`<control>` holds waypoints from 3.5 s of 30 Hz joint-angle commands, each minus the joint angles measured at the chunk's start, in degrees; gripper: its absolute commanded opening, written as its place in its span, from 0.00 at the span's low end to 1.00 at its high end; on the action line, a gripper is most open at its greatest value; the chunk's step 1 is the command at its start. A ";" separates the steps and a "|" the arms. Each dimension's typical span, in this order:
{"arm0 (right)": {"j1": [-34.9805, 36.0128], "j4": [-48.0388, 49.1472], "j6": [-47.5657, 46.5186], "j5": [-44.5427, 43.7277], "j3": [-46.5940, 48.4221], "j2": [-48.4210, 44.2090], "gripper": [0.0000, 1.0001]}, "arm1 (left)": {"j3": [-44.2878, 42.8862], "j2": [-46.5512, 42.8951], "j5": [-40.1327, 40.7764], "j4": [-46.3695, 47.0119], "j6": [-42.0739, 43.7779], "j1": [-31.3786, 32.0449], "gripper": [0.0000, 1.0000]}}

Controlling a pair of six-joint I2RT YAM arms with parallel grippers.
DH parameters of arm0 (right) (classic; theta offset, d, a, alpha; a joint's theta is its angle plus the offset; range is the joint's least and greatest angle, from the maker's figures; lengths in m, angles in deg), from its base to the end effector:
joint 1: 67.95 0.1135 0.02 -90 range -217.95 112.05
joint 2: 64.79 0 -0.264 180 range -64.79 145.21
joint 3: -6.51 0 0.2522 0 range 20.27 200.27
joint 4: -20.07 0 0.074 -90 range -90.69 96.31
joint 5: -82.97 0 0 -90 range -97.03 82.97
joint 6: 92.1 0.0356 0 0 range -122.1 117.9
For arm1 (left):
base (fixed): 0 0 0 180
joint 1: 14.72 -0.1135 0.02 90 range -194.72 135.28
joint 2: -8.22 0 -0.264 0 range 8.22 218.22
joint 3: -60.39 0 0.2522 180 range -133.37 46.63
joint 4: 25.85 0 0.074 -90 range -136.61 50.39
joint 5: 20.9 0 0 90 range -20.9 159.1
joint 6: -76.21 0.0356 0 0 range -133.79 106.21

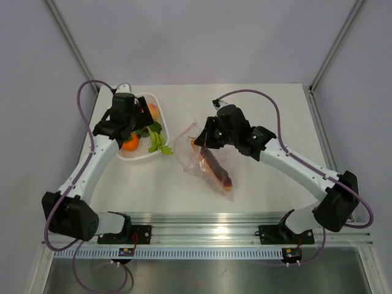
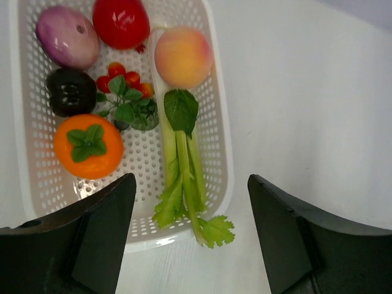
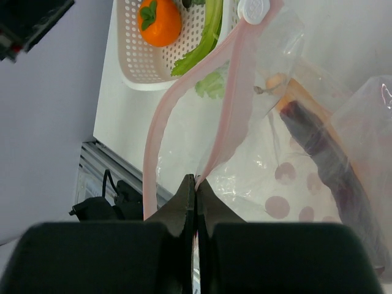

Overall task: Place the food in the zip-top bag and seal the zipper
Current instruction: Place the fake food in the zipper food storage bag, then pick up the fake fruit from the bin, then place the fake fruit in the zipper food storage bag.

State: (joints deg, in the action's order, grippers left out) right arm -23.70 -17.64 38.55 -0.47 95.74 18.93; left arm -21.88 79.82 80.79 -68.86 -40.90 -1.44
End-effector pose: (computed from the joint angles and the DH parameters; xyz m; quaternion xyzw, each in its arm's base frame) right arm 0.2369 0.2365 0.3419 -0.0551 0.8727 0.3626 0.3222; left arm 0.2707 -0.0565 0.3525 -0.1537 0.8592 -0.0819 0.4810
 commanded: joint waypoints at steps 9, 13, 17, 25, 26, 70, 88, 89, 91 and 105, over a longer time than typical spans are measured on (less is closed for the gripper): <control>0.66 -1.89 -3.82 -3.31 -1.72 -6.11 0.00 | -11.55 18.56 -5.70 -1.60 6.99 -3.42 0.88; 0.66 -2.51 -3.55 -4.46 -1.72 -6.20 0.01 | -17.52 25.34 -7.64 -1.24 7.95 -5.63 0.99; 0.57 -2.69 -3.90 -4.37 -1.55 -6.03 0.01 | -22.27 31.14 -10.01 -0.80 8.57 -7.04 0.99; 0.57 -3.39 -3.73 -3.32 0.65 -4.01 0.01 | -27.46 38.71 -15.46 1.92 8.48 -8.36 0.99; 0.57 -3.48 -3.73 -3.23 0.83 -3.83 0.01 | -27.64 39.32 -15.55 2.18 8.48 -8.53 0.99; 0.57 -0.85 -2.76 -0.86 3.72 1.00 0.01 | -8.84 7.53 -27.23 -0.71 8.22 -6.25 0.35; 0.57 -2.07 -3.46 -3.05 4.61 -1.81 0.01 | 6.19 -4.80 -36.99 5.78 -3.20 16.16 0.36; 0.57 -2.25 -3.64 -3.31 4.52 -1.98 0.01 | 6.63 -4.88 -36.39 5.88 -3.73 17.38 0.40; 0.57 -2.25 -3.64 -3.49 4.34 -2.42 0.01 | 7.25 -5.14 -35.86 4.92 -3.56 18.36 0.60; 0.57 -2.68 -3.20 -3.58 3.90 -2.95 0.01 | -4.08 -6.82 -25.93 -8.09 4.43 18.10 0.99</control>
State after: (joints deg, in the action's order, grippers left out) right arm -23.68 -22.86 35.33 -3.44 97.68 18.52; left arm -21.14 74.20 50.38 -74.85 -39.79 16.79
